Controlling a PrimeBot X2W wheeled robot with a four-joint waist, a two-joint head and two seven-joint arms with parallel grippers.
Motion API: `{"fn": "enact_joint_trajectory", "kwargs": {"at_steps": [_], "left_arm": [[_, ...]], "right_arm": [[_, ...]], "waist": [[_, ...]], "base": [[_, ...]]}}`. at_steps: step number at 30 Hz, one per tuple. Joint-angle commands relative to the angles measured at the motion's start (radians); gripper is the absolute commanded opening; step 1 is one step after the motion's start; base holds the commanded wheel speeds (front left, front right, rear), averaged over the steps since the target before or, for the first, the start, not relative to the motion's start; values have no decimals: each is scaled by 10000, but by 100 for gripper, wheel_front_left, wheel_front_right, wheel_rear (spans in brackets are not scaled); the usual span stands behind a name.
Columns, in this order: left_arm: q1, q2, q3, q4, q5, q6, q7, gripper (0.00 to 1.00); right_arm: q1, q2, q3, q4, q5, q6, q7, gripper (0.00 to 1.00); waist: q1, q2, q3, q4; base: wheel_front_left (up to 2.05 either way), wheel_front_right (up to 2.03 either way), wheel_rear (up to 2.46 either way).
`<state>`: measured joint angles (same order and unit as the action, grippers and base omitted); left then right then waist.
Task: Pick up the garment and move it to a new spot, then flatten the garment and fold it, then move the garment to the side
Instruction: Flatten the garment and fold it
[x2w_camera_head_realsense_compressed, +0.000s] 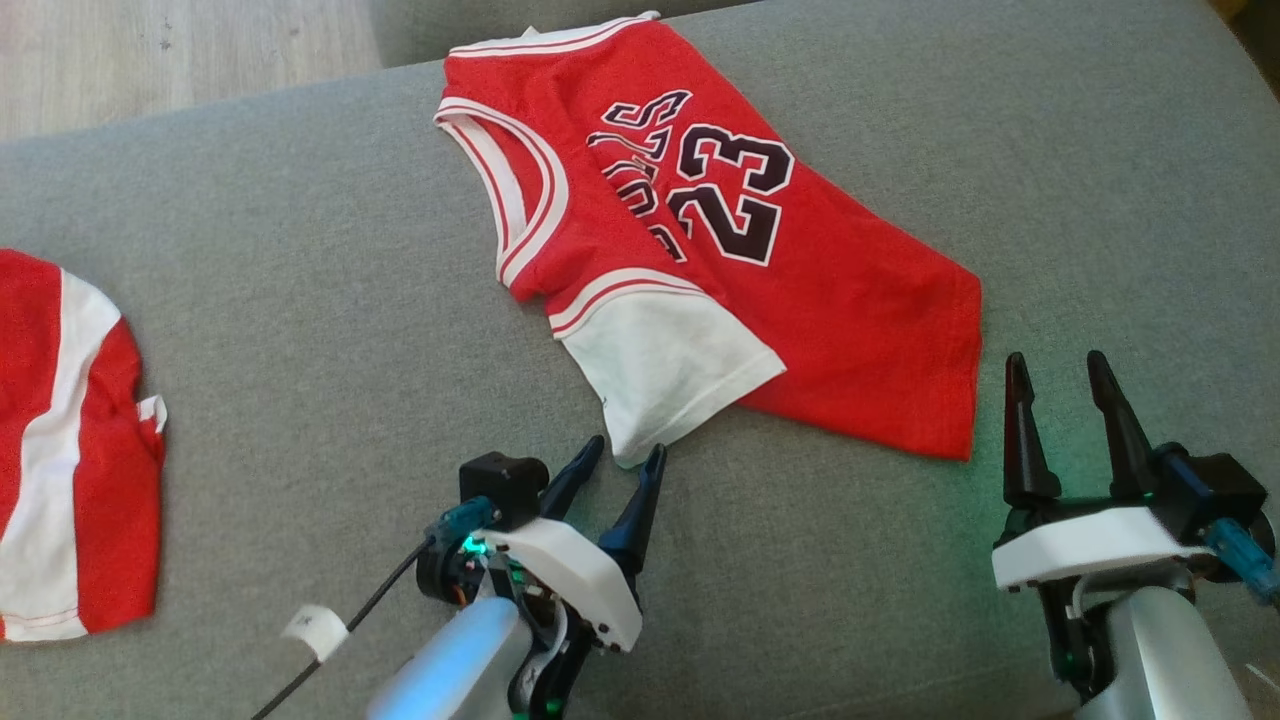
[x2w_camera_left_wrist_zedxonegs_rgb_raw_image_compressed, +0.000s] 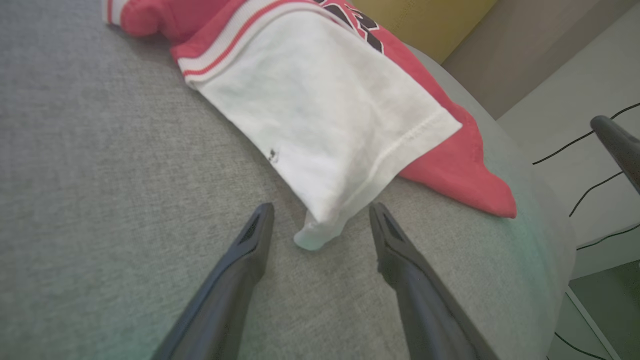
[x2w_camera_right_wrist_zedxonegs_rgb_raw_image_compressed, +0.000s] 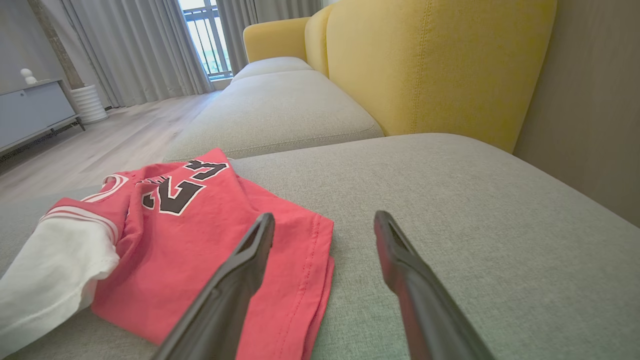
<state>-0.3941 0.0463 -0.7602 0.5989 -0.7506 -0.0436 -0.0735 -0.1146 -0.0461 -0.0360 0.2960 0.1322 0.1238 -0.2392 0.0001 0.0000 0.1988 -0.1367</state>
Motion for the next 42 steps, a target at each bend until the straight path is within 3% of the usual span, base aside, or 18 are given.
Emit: {"fn": "enact_joint_trajectory", "kwargs": {"at_steps": [1, 3, 4, 6, 12, 17, 25, 31, 37, 42], "left_arm": [[-376, 39, 142, -128, -122, 33, -142, 100], [-435, 39, 85, -85, -246, -14, -275, 100], [-459, 39, 57, -87, -321, -57, -351, 87], [-513, 39, -41, -65, -412, -124, -448, 0], [-657, 39, -134, -116, -664, -356, -986, 0], [-753, 122, 360, -310, -750, -360, -1557, 0], [-436, 718, 1971, -1423, -450, -60, -1873, 0], [162, 824, 3416, -2468, 187, 101, -1879, 0], [541, 714, 3858, -2695, 674, -83, -1881, 0], [655, 551, 4041, -2689, 915, -190, -1881, 0]], "right_arm": [[-348, -42, 235, -239, 38, 69, -140, 100], [-359, -42, 218, -209, 44, 69, -154, 100], [-364, -42, 208, -191, 46, 69, -160, 100], [-365, -42, 197, -148, 37, 69, -171, 100], [-345, -41, 162, 21, -135, 69, -186, 100], [-275, -41, 130, 221, -238, 69, -7, 100], [56, -41, -138, 1060, 55, 69, 922, 100], [169, -41, 124, 1624, 852, 69, 1457, 100], [50, -41, 576, 2104, 2123, 69, 1727, 100], [-75, -41, 906, 2396, 2516, 69, 1818, 100]], "waist": [[-1, 0, -7, -13], [-1, 0, -21, -13], [-1, 0, -33, -5], [-1, 0, -54, 28], [-1, 0, -142, 204], [-1, 0, -237, 349], [-1, 0, -467, 676], [-1, 0, -487, 791], [-1, 0, -480, 878], [-1, 0, -475, 947]], "base": [[0, 0, 0], [0, 0, 0], [0, 0, 0], [0, 0, 0], [0, 0, 0], [0, 0, 0], [0, 0, 0], [0, 0, 0], [0, 0, 0], [0, 0, 0]]}}
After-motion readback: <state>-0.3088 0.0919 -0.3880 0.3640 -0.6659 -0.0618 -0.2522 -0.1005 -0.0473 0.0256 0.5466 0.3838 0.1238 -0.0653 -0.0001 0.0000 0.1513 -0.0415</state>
